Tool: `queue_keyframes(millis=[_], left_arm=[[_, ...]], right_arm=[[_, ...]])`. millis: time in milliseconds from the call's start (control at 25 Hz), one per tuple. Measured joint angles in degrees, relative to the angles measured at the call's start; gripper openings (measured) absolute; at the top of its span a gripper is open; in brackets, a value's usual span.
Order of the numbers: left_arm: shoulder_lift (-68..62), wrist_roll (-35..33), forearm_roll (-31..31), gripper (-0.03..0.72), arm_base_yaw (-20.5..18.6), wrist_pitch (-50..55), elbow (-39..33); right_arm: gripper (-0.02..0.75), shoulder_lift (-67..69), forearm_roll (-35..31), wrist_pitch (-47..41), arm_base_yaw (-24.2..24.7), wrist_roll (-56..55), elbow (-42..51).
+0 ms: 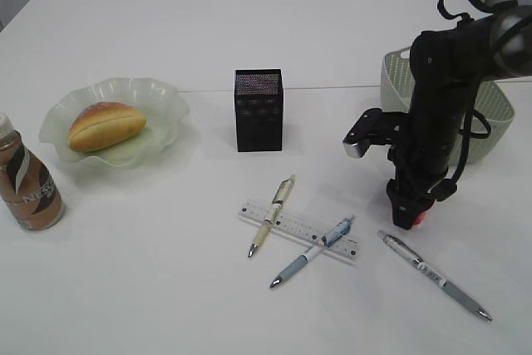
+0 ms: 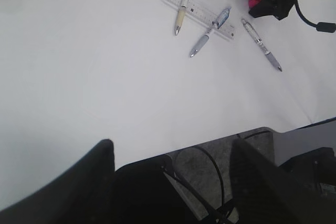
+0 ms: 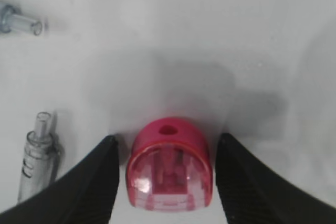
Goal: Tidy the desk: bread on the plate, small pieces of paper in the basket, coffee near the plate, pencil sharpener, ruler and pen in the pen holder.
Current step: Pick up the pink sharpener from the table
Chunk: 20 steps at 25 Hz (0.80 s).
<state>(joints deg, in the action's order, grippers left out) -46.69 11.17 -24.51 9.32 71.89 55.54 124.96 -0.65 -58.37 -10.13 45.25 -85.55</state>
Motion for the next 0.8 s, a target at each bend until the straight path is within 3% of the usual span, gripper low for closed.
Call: queue_keyframes(millis=[240, 480, 800], left_arm=[[0.0, 0.0, 0.0, 0.497, 0.0, 0.0, 0.0], [0.0, 0.0, 0.0, 0.497, 0.0, 0.0, 0.0], [0.0, 0.0, 0.0, 0.497, 0.0, 0.0, 0.0]], right_arm=[[0.454, 0.0, 0.11, 0.0, 0.0, 0.0, 0.0], [0.341, 0.09, 0.11, 0.03, 0.0, 0.0, 0.0], [0.333, 0.09, 0.11, -0.89, 0.0, -1.58, -0.53]])
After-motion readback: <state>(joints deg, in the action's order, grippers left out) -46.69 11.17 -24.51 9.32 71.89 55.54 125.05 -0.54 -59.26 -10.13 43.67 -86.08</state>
